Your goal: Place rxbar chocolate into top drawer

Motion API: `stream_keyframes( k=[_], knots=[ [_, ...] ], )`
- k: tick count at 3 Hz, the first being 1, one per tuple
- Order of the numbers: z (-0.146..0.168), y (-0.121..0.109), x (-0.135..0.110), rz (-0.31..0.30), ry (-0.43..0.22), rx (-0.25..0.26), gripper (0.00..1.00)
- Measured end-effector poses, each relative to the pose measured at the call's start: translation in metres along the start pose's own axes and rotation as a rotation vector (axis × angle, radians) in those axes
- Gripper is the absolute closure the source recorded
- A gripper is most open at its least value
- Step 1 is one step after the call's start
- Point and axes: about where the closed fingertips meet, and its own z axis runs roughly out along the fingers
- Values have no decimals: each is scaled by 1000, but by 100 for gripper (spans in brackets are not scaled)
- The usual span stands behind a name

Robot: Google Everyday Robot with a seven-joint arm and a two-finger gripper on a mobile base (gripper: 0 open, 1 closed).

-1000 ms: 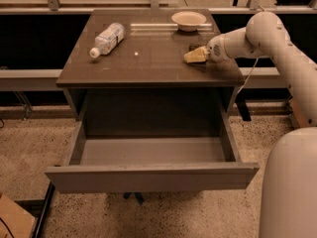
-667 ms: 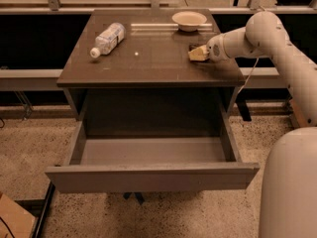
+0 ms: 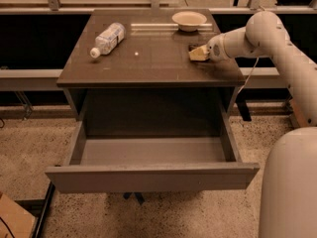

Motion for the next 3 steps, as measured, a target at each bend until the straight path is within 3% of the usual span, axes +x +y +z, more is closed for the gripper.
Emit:
stream_keyframes(
  k=[1,2,3],
  knots=[
    [0,0,0,0,0,0,100],
    [0,0,-1,0,0,0,81],
    [0,0,-1,0,0,0,50]
  ],
)
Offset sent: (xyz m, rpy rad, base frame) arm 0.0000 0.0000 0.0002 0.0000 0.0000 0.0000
